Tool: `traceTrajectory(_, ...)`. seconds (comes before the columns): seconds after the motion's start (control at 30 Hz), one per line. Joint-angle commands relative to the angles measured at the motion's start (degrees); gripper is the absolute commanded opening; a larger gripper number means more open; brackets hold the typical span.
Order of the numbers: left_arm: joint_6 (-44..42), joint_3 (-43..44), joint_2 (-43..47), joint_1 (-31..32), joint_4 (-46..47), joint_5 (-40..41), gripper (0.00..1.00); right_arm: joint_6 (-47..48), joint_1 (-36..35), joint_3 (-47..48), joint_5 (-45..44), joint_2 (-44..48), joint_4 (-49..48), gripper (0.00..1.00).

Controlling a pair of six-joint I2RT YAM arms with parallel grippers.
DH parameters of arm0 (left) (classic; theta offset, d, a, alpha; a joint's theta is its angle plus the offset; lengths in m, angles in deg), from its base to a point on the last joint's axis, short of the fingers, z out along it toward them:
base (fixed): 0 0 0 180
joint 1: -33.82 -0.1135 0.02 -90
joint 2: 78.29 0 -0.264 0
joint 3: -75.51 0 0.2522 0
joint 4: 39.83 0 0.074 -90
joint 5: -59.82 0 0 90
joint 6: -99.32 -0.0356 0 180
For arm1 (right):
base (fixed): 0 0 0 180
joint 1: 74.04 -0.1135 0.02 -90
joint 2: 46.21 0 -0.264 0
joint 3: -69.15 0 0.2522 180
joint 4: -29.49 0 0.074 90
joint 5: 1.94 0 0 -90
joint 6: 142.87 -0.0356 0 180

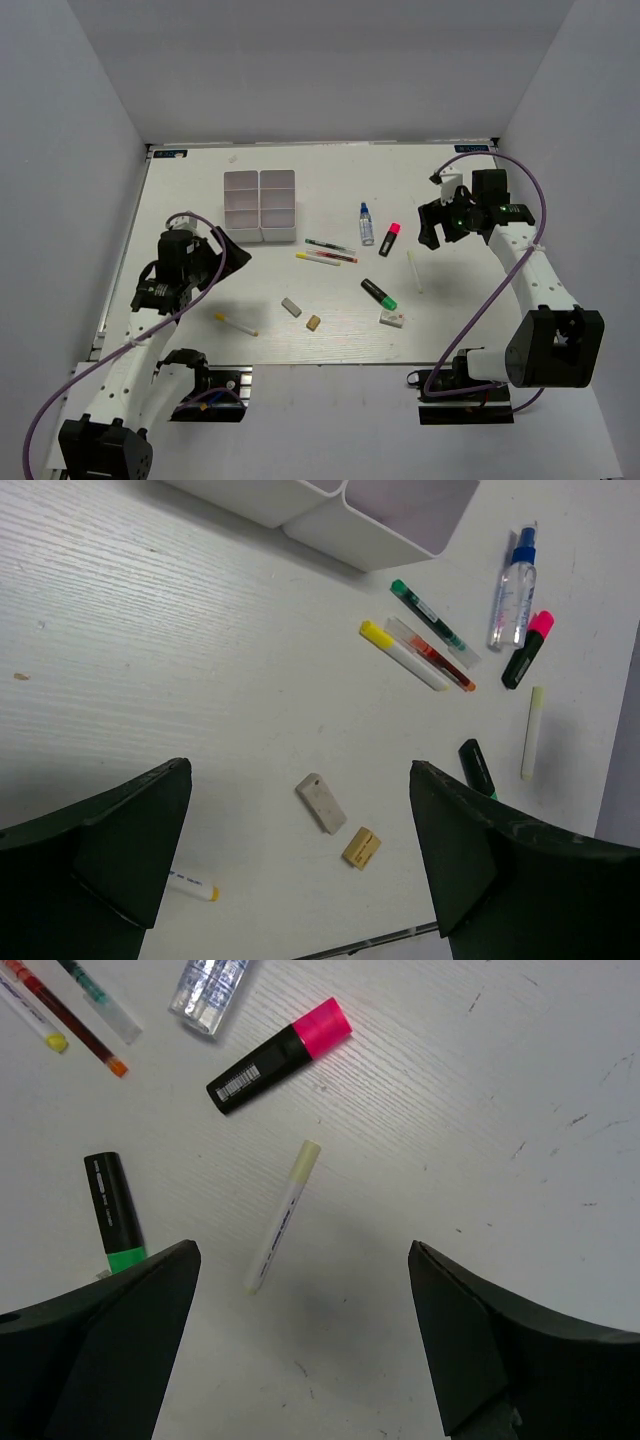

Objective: Sort the stationery into containers
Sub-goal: Grab a piece of stationery with the left arm

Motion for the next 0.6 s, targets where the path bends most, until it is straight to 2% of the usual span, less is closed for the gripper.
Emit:
traceTrajectory(0.0, -0.1, -0.2, 0.1, 0.1, 0.7, -2.2, 1.00, 1.5, 0.3, 2.1, 0.2, 0.4, 1.6, 0.90)
traceTrajectory(0.37, 0.4, -0.7, -3.5, 0.1, 1.3, -3.3, 1.00, 4.3, 1.4, 3.8, 0.8, -2.1, 3.9, 0.90)
traceTrajectory(0.47, 1.0, -0.2, -6.4, 0.6, 1.9, -4.6, 0.85, 6.6, 1.5, 4.6, 1.9, -3.0, 5.1, 0.90)
traceTrajectory(0.5, 1.0, -0.2, -7.1, 0.6, 1.9, -5.2, 0.62, 6.9, 1.5, 4.9, 1.5, -3.7, 4.9, 0.90)
traceTrajectory(0.53, 1.8, -0.2, -7.8, 0.6, 1.9, -5.2, 0.49, 7.1, 1.5, 5.5, 1.3, -4.2, 5.2, 0.60)
traceTrajectory(0.57, 1.8, -0.2, -8.5, 0.6, 1.9, -5.2, 0.39, 7.6, 1.6, 5.7, 1.2, -4.5, 5.4, 0.35)
